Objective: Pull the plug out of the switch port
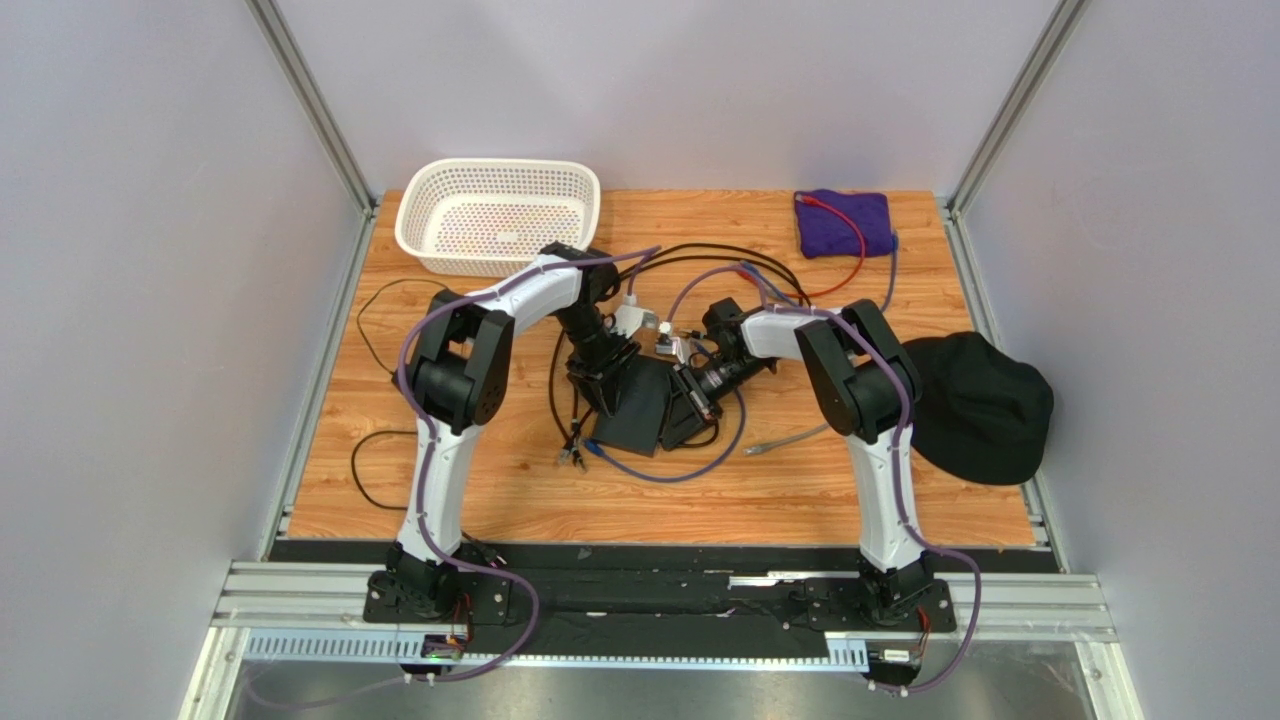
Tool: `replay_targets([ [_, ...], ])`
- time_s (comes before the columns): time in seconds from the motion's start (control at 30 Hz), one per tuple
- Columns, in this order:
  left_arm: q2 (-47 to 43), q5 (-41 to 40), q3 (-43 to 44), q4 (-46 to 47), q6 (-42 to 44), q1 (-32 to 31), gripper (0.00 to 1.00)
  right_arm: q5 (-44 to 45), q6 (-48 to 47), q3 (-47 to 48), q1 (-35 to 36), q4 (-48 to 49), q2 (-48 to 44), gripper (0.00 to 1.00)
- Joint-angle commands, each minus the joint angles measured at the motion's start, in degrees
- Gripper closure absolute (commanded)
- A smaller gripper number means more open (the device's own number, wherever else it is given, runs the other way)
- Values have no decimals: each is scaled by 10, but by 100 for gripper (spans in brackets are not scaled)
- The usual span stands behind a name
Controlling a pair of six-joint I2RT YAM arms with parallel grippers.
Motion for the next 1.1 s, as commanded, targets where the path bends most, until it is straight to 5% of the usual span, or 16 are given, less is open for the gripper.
replay_targets([
  [0.0, 32, -68, -1, 25, 22, -3, 54, 101, -35, -3, 9, 37, 37, 93],
  [0.37, 32, -70, -3, 24, 27, -3, 55, 47, -41, -45, -23, 72, -19, 98],
  [0.63, 20, -80, -9, 23, 34, -3, 55, 25, -140, 86, -35, -166, 45, 99],
  [0.87, -11, -24, 29, 12, 49, 8, 56, 55, -159, 81, -102, -153, -53, 99],
  [1.07, -62, 23, 99, 8, 54, 55, 55, 112, -70, 173, -175, -54, -100, 98],
])
